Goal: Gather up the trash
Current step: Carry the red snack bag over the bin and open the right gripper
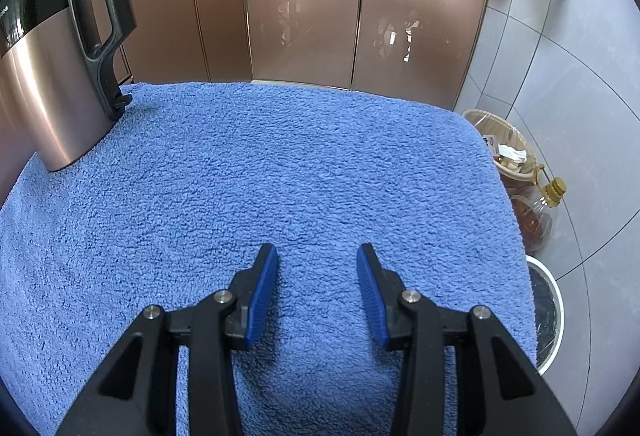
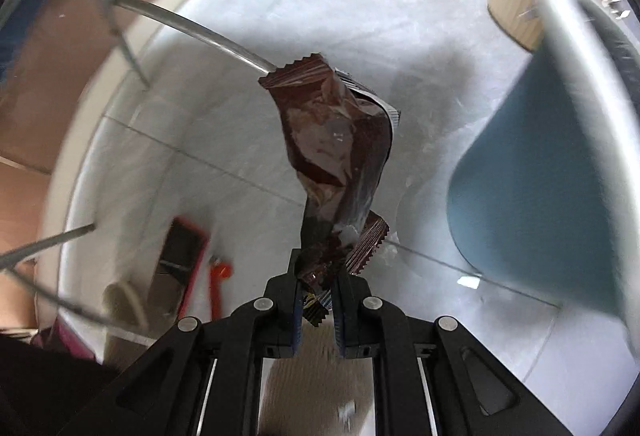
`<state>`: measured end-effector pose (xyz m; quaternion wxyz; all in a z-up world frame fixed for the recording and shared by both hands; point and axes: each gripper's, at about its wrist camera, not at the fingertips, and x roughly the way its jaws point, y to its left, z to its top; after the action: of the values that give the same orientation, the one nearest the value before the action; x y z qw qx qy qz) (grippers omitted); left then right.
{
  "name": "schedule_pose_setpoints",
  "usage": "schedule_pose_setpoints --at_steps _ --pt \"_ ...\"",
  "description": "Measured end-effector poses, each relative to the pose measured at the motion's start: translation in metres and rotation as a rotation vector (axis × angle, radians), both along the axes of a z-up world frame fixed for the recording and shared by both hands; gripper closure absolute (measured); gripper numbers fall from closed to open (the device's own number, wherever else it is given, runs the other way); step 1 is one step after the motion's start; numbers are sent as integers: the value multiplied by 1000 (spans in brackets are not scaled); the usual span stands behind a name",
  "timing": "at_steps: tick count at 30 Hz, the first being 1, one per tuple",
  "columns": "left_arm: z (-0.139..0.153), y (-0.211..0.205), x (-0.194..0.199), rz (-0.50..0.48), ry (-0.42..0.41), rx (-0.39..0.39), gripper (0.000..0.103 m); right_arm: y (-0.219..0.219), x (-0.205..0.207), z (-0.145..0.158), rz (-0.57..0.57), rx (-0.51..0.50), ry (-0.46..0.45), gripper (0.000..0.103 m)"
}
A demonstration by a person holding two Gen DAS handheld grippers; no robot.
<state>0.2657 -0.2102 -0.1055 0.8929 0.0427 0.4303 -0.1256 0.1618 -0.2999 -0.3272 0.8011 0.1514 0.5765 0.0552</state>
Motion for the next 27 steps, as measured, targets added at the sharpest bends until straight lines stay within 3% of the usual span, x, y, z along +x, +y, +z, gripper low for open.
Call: schedule_pose_setpoints --at_steps 5,10,12,16,17,19,20,24,27 --pt "1 4 0 5 2 -27 63 -23 -47 52 -21 -20 -67 91" --pt "8 15 -6 55 -42 -59 63 -73 -78 132 -131 -105 -202 91" --pt "15 18 -13 72 -82 -61 63 -98 -76 157 -191 -126 -230 91" --pt "33 31 -36 62 -103 -114 63 -145 -51 171 -282 -105 -229 87" --pt "40 36 -45 55 -115 -123 62 -153 -46 171 -302 -104 -231 82" --pt "54 46 -60 52 -135 -137 58 -167 -34 167 -343 -168 -210 43" --pt "62 53 -69 51 -147 -149 56 -176 -32 165 -364 -185 -195 37" --pt "95 80 -112 62 -237 -159 50 -191 -49 175 -445 -129 -212 36" --pt "113 91 -138 64 -271 -138 46 -178 -62 205 -398 -125 -269 36"
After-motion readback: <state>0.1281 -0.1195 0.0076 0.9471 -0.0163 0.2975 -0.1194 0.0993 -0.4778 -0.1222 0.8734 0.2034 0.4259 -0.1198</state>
